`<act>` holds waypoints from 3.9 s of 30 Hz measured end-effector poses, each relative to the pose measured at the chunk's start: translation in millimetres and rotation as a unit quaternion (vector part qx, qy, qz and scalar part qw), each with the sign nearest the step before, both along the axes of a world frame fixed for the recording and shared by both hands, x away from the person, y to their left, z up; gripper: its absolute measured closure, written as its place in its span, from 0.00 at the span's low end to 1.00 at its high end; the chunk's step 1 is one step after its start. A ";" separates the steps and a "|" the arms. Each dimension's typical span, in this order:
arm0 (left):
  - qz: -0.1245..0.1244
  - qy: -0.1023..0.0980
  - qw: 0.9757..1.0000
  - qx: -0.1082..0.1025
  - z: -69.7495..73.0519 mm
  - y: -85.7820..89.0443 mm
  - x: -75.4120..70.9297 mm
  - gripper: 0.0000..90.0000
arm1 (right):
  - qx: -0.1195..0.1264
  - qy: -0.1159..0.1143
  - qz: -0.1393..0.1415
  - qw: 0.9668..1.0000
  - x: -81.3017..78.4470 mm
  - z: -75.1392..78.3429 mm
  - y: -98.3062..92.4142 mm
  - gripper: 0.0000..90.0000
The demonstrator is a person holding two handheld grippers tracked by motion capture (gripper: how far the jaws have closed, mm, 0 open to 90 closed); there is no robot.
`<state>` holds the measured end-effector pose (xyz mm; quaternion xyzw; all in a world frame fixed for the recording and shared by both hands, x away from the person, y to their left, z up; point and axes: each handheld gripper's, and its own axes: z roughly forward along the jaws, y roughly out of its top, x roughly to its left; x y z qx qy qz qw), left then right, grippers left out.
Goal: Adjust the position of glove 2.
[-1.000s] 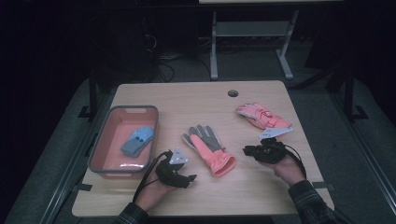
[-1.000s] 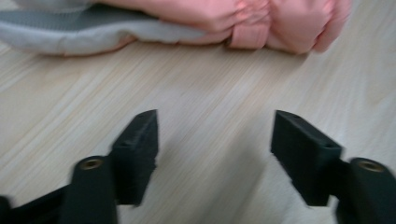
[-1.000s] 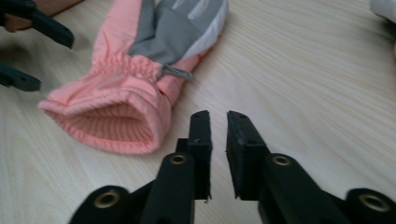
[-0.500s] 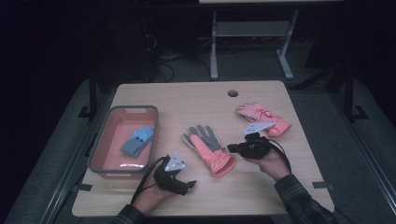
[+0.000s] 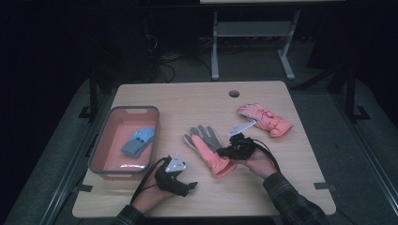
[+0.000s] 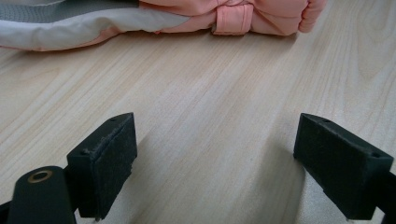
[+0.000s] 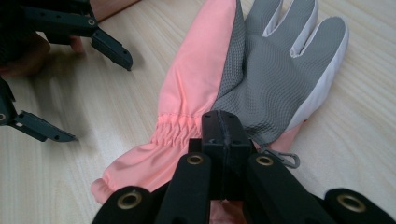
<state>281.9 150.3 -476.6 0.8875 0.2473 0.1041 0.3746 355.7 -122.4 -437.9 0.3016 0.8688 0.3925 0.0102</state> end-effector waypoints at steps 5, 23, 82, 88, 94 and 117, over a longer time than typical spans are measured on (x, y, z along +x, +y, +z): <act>0.000 0.000 1.000 0.000 -0.1 0.0 0.0 0.14 | -0.002 0.000 0.000 1.000 -1.5 -2.2 -2.2 1.00; -0.004 0.000 1.000 0.000 -0.2 0.0 0.9 0.14 | -0.002 0.005 -0.031 1.000 -24.7 -2.2 -50.9 1.00; -0.009 0.001 1.000 -0.002 -0.4 -1.0 1.7 0.14 | -0.010 -0.062 -0.100 0.993 26.8 36.1 -131.3 0.55; -0.010 0.001 1.000 -0.002 -0.4 -1.0 2.0 0.14 | -0.021 -0.066 -0.121 0.990 48.2 30.6 -135.0 0.54; -0.010 0.001 1.000 -0.002 -0.4 -1.0 1.9 0.14 | -0.033 -0.068 -0.135 0.988 66.3 30.5 -139.7 0.54; -0.014 0.002 1.000 -0.001 -0.2 -0.9 2.5 0.14 | -0.069 -0.040 -0.159 0.984 104.6 -2.5 -155.6 0.67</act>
